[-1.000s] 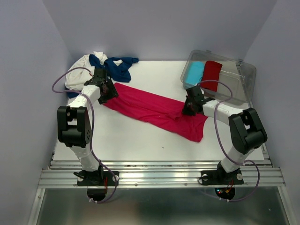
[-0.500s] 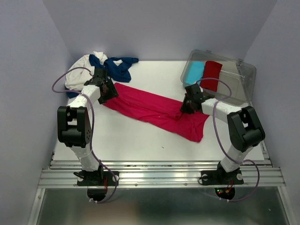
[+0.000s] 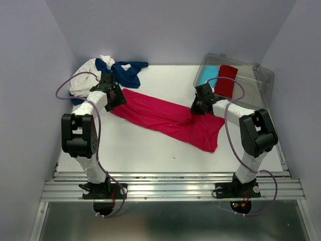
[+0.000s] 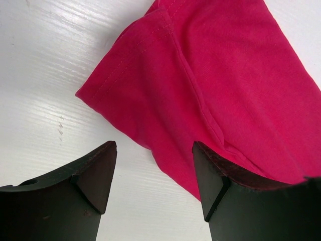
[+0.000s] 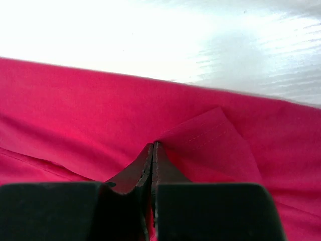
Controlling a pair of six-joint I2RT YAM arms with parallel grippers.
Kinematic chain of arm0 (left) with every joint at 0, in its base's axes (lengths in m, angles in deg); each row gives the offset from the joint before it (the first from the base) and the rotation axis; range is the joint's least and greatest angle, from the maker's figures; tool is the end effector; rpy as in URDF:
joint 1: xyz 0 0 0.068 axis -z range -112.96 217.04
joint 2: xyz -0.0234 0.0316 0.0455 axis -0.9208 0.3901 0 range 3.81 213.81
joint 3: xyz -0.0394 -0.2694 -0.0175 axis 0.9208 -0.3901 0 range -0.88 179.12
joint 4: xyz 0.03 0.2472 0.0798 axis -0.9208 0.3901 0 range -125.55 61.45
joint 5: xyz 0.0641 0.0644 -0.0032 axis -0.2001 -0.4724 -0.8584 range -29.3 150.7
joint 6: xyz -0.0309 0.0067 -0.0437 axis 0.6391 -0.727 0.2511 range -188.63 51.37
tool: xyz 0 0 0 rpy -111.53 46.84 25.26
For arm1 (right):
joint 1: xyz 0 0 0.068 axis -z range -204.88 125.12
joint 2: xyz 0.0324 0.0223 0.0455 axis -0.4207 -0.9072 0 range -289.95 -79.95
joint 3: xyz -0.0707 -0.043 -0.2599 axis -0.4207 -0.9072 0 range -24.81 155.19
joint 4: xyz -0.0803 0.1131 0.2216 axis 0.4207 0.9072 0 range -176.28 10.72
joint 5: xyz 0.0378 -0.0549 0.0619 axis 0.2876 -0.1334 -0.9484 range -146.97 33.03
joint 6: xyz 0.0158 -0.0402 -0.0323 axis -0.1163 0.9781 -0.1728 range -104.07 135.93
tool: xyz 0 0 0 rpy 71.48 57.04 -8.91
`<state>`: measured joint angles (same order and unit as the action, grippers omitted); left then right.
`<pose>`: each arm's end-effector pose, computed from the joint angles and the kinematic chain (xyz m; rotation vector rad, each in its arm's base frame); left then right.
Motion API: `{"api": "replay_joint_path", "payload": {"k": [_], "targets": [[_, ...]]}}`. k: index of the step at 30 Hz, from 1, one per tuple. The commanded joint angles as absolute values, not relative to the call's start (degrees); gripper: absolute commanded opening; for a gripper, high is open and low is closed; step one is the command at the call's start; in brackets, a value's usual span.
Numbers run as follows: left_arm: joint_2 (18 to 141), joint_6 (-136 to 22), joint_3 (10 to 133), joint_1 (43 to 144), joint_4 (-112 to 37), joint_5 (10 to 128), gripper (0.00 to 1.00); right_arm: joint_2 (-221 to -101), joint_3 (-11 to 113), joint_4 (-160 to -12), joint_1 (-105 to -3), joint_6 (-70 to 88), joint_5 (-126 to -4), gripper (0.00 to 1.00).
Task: Roll the t-shirts
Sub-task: Fold the T-shirt at the center of the board.
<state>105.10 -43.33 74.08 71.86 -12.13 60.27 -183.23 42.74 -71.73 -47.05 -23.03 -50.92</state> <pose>0.3873 -0.0324 0.2338 -0.4391 2.4124 -0.2247 0.3574 0.1416 0.1919 0.4075 2.4384 0.3418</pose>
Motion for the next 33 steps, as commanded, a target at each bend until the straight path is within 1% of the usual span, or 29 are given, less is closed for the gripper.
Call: {"api": "replay_joint_path", "payload": {"k": [1,6,8,9,11,12,17,23,24,29,33], "targets": [[103.6,-44.1,74.6,72.1,-11.9,60.1,0.73,-184.7,47.2,-73.1,-47.1,-22.7,-49.3,0.01],[103.9,-44.2,74.4,72.0,-11.9,60.4,0.73,-188.7,51.6,-71.7,-47.1,-23.5,-48.3,0.01],[103.7,-44.2,74.2,72.1,-12.0,60.4,0.72,-189.8,53.1,-70.5,-47.1,-24.1,-46.9,0.28],[103.6,-44.3,73.9,72.1,-12.1,60.4,0.73,-190.4,53.1,-70.4,-47.1,-24.2,-46.5,0.32],[103.6,-44.4,73.9,72.1,-12.0,60.4,0.73,-190.4,52.9,-70.4,-47.1,-24.5,-45.5,0.44],[103.5,-44.4,73.8,72.1,-11.9,60.4,0.73,-189.9,52.4,-70.4,-47.1,-24.5,-45.2,0.47],[103.4,-44.5,73.7,72.1,-12.1,60.4,0.73,-185.3,49.8,-70.2,-47.1,-23.9,-43.3,0.48],[103.7,-44.8,74.3,72.8,-12.3,60.4,0.73,-176.2,41.3,-70.0,-47.1,-22.0,-44.4,0.44],[104.6,-45.2,74.6,73.3,-11.4,62.3,0.73,-174.9,39.8,-70.1,-47.1,-21.9,-44.1,0.43],[108.7,-46.8,80.2,77.1,-8.6,61.9,0.72,-166.7,29.1,-69.4,-47.1,-21.2,-43.6,0.43],[113.2,-46.5,86.4,78.5,-8.1,62.0,0.72,-162.0,24.0,-67.6,-47.1,-21.2,-43.6,0.42]]}}
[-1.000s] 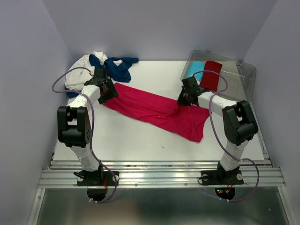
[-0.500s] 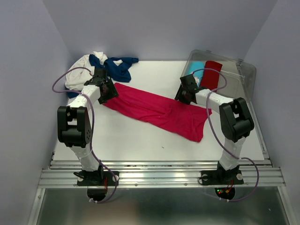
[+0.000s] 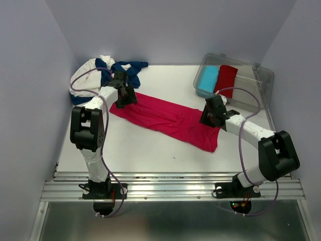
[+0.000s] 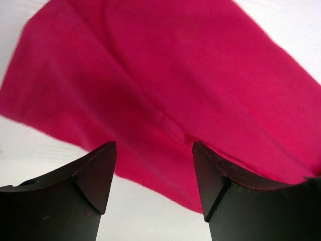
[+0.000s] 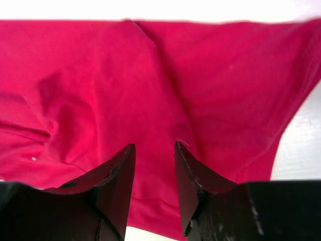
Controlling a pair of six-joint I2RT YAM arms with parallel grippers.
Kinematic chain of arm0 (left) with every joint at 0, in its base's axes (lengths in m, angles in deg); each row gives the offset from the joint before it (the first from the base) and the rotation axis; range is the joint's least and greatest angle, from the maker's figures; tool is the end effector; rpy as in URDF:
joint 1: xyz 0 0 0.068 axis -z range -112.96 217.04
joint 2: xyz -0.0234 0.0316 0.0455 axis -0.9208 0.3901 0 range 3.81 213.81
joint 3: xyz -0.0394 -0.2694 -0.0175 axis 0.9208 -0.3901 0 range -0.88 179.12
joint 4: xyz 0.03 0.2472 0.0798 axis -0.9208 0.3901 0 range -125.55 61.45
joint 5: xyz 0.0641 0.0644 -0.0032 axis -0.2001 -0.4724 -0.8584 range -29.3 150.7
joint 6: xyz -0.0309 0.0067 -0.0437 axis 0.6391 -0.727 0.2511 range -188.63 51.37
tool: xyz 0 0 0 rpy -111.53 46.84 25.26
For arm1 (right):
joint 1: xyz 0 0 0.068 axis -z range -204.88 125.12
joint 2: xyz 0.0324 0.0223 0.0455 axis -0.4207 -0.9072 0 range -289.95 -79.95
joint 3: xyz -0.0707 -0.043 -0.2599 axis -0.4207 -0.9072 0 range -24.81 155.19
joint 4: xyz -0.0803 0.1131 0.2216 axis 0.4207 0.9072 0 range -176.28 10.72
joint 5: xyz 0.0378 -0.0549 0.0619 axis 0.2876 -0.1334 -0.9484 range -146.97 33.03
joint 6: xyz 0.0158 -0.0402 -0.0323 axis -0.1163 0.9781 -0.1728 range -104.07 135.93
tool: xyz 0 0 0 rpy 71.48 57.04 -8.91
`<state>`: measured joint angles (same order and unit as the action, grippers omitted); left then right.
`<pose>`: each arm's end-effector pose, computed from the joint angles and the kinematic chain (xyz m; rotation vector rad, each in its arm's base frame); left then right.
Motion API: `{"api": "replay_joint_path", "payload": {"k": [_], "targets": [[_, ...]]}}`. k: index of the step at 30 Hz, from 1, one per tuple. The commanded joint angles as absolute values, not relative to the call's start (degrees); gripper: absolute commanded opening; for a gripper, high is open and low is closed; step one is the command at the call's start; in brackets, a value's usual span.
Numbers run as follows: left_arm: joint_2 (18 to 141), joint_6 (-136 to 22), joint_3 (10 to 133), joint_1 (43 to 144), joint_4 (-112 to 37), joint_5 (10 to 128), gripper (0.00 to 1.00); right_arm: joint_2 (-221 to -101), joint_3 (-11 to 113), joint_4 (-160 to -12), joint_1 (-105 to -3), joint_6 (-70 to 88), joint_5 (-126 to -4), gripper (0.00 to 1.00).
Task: Roll the t-shirts
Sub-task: Fold the T-shirt at the center of the board.
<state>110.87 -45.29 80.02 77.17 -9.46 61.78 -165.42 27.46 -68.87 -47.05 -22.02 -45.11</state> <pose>0.4044 -0.0729 0.2250 -0.2797 2.4870 -0.2691 0.2862 0.1088 0.2085 0.4245 2.4033 0.2182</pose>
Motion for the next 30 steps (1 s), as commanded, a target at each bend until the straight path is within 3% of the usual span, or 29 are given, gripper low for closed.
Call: {"api": "replay_joint_path", "payload": {"k": [1,7,11,15,21,26,30], "targets": [[114.2,-46.6,87.6,78.6,-7.9,61.9,0.72,-161.4,23.2,-67.3,-47.1,-21.2,-43.7,0.42],[122.7,-48.8,96.5,79.2,-4.6,61.3,0.72,-159.0,18.4,-66.9,-47.1,-22.2,-44.0,0.47],[127.5,-49.5,98.7,79.3,-3.2,59.3,0.72,-161.7,17.9,-66.9,-47.1,-21.9,-43.8,0.45],[126.7,-48.6,95.2,80.0,-3.0,56.8,0.72,-164.7,17.9,-67.0,-47.1,-21.7,-41.0,0.43],[118.1,-46.9,78.1,80.0,-7.0,53.4,0.72,-167.0,18.1,-67.1,-47.1,-20.4,-38.5,0.40],[112.6,-46.5,70.7,80.1,-8.7,52.4,0.72,-165.3,18.4,-67.6,-47.1,-17.9,-39.6,0.40],[107.7,-46.2,69.2,80.3,-8.7,53.0,0.71,-161.6,19.7,-67.6,-47.1,-15.4,-41.1,0.52]]}}
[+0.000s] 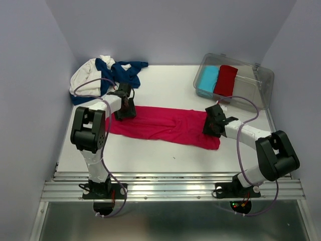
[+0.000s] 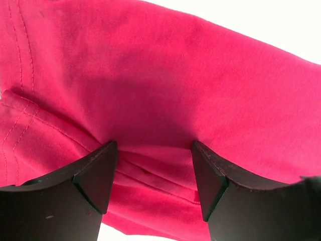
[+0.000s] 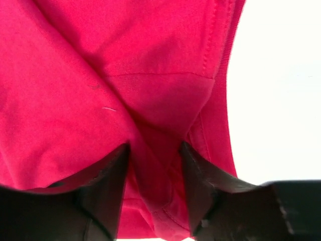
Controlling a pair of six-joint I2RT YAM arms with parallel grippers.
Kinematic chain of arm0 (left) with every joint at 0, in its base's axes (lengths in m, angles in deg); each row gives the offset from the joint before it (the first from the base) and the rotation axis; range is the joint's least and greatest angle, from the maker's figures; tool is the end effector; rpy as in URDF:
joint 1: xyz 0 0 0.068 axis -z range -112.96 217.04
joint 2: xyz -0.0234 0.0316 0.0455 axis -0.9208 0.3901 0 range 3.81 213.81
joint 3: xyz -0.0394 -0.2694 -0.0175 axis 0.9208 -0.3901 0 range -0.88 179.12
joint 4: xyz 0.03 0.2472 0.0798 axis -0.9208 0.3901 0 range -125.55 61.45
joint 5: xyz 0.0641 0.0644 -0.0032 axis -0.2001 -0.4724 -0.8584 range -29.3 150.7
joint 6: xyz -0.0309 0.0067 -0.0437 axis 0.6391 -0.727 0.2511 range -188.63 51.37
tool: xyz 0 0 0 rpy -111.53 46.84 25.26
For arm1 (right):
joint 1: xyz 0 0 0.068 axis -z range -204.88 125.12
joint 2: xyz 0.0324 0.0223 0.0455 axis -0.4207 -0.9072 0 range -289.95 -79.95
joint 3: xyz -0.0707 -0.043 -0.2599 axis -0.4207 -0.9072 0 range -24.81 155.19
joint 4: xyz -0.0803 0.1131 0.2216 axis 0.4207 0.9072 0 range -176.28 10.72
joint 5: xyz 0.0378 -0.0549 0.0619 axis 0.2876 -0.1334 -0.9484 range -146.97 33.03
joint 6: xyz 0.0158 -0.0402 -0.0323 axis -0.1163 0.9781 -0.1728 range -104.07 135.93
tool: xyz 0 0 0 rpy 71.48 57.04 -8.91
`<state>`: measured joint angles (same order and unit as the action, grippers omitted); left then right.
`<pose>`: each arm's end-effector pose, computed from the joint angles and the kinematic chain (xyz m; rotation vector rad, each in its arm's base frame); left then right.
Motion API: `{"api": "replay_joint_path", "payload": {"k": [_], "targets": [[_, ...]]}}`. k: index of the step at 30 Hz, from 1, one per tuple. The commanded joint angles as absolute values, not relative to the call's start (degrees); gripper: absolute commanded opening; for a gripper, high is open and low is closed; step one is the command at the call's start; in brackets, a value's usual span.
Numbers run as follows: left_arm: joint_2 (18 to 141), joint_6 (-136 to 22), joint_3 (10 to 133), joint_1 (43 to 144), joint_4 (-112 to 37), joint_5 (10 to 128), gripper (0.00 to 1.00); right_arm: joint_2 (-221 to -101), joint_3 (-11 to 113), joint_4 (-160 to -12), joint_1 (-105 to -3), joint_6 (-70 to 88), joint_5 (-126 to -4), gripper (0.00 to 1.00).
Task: Roll the t-shirts
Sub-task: Fold the T-shirt at the center of the board.
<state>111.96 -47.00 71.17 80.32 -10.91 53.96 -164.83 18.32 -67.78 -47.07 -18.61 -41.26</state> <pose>0.3795 -0.0853 0.1730 -0.2308 2.6098 -0.0581 0.2563 0.0942 0.1640 0.3684 2.5338 0.0125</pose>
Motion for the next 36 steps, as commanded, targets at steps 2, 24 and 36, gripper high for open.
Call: {"api": "replay_joint_path", "payload": {"k": [2,24,36], "targets": [[105.4,-46.7,69.2,80.5,-9.4,53.5,0.71,-159.6,20.6,-67.6,-47.1,-14.7,-40.7,0.70],[104.4,-49.4,81.9,82.2,-13.1,57.6,0.72,-146.6,20.7,-61.8,-47.1,-15.4,-40.3,0.93],[108.2,-53.0,81.3,85.8,-10.8,58.5,0.65,-147.6,21.2,-58.0,-47.1,-13.4,-44.3,0.94]]}}
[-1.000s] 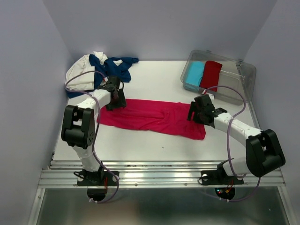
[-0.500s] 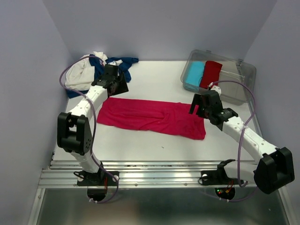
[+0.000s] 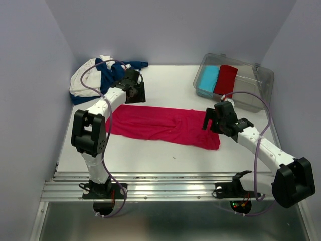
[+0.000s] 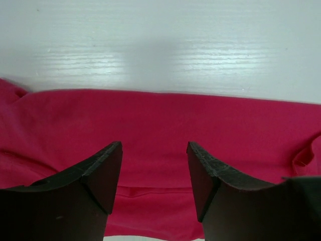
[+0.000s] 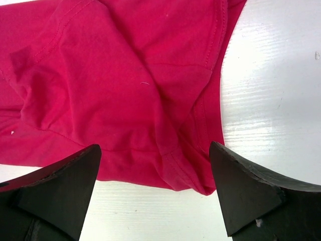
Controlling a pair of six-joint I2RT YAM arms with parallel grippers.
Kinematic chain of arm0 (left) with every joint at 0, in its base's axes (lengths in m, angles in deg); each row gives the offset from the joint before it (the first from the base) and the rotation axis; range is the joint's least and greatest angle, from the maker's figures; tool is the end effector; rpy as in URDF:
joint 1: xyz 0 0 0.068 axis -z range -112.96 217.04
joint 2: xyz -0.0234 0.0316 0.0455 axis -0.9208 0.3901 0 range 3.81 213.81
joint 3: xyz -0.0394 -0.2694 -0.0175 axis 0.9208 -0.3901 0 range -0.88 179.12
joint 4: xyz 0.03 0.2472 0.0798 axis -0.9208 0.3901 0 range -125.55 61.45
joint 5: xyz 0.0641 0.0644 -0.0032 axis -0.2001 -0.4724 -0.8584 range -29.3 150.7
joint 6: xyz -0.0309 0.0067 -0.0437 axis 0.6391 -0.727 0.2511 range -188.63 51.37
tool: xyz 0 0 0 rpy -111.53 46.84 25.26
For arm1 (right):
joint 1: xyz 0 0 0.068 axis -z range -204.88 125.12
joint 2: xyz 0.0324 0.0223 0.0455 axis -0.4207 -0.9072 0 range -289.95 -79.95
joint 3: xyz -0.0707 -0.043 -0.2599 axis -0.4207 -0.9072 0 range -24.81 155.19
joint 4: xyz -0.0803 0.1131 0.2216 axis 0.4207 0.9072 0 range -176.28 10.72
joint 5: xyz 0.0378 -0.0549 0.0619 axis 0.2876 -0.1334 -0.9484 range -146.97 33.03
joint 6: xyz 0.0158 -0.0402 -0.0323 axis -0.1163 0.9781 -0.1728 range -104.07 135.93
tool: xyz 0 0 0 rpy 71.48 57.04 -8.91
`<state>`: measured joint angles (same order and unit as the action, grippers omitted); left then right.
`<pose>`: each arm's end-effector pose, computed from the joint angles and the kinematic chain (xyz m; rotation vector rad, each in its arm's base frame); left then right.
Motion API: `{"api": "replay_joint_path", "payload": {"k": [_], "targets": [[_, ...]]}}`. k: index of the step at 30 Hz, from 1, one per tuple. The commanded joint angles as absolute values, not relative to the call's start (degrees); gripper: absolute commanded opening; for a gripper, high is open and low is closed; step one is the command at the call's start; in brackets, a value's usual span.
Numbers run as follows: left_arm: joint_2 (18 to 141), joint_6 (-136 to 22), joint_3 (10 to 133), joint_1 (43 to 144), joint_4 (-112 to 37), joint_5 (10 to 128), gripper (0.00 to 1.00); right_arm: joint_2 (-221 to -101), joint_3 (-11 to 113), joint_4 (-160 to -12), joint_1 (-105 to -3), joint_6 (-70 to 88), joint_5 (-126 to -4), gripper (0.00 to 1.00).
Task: Roll the t-shirts
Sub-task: Fold the T-shirt at the center of the board.
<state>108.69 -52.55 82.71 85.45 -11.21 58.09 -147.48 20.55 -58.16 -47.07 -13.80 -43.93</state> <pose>0.3938 -0.1293 0.2572 0.0264 2.3788 -0.2359 0.2234 0.0825 0.2369 0.2587 2.4086 0.1341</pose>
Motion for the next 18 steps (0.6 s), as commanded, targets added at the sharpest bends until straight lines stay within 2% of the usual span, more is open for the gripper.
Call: {"api": "replay_joint_path", "payload": {"k": [1,9,13,14,18], "targets": [[108.0,-53.0,80.1,85.8,-11.9,59.6,0.64,-148.4,22.4,-57.5,-47.1,-14.5,-44.0,0.94],[107.3,-49.5,74.8,85.8,-12.4,51.8,0.63,-158.5,25.1,-59.4,-45.1,-14.9,-44.4,0.95],[108.3,-47.0,73.0,85.7,-11.3,46.8,0.62,-163.7,25.8,-60.9,-45.1,-13.7,-40.6,0.84],[108.7,-46.0,72.2,85.7,-11.0,45.9,0.62,-164.5,26.1,-61.0,-45.1,-13.5,-40.0,0.77],[109.2,-41.6,69.4,85.7,-5.8,41.8,0.62,-168.4,27.2,-63.3,-45.1,-13.2,-40.8,0.63]]}}
